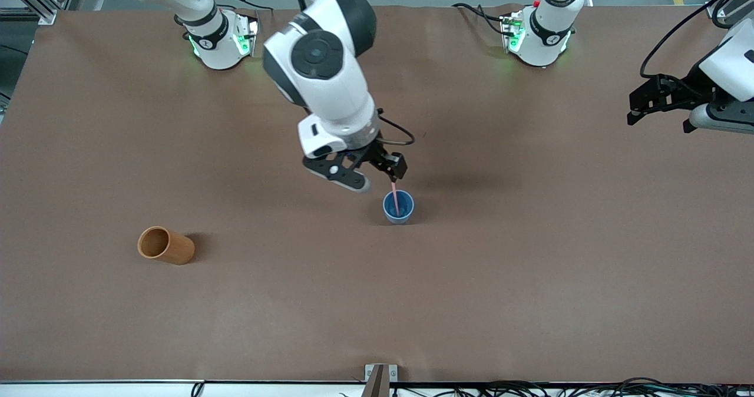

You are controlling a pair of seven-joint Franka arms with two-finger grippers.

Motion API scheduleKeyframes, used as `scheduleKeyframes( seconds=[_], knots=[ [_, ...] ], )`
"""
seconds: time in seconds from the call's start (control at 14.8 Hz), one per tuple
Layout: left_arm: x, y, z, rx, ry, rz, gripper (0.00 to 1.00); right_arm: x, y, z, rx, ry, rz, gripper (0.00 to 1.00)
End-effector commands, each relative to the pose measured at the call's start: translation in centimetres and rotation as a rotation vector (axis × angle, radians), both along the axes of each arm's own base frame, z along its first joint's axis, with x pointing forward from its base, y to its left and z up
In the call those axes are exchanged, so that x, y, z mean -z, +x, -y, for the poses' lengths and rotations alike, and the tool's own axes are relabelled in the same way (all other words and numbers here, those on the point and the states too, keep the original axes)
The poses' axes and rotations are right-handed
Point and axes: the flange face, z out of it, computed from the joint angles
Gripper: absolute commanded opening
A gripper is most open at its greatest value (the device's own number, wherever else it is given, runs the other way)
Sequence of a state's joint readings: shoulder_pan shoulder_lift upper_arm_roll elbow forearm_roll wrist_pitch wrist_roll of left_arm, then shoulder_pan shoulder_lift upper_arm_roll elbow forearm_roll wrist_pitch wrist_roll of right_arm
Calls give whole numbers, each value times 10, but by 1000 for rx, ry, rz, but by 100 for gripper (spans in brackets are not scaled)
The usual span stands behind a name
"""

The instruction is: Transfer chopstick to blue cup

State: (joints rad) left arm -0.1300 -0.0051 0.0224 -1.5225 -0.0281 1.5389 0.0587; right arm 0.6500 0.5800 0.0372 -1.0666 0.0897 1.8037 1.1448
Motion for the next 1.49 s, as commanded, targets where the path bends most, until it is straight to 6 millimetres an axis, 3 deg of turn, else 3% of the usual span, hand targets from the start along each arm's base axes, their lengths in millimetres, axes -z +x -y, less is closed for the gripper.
scheduleKeyframes(
  seconds=[0.0, 0.2, 0.47, 0.61, 0.95, 1.08, 1.36, 1.42],
  knots=[
    [-5, 3, 1, 3, -11, 7, 100, -65, 5, 80, -37, -37, -12, 98],
    [-5, 3, 1, 2, -11, 7, 100, -106, 14, 189, -66, -110, -6, 98],
    [-5, 3, 0, -1, -11, 7, 100, -126, -5, 325, -162, -173, 13, 98],
    [-5, 4, -1, -3, -11, 7, 100, -131, -19, 368, -192, -182, 14, 98],
    [-6, 3, -1, -3, -9, 8, 100, -145, -44, 449, -280, -204, 33, 98],
    [-5, 3, 2, 0, -6, 7, 100, -144, -44, 469, -305, -209, 30, 98],
    [-4, 2, 5, -27, 14, 7, 100, -170, -39, 485, -345, -224, 84, 99],
    [-5, 1, 9, -21, 25, 10, 100, -168, -36, 486, -366, -225, 74, 99]
  ],
)
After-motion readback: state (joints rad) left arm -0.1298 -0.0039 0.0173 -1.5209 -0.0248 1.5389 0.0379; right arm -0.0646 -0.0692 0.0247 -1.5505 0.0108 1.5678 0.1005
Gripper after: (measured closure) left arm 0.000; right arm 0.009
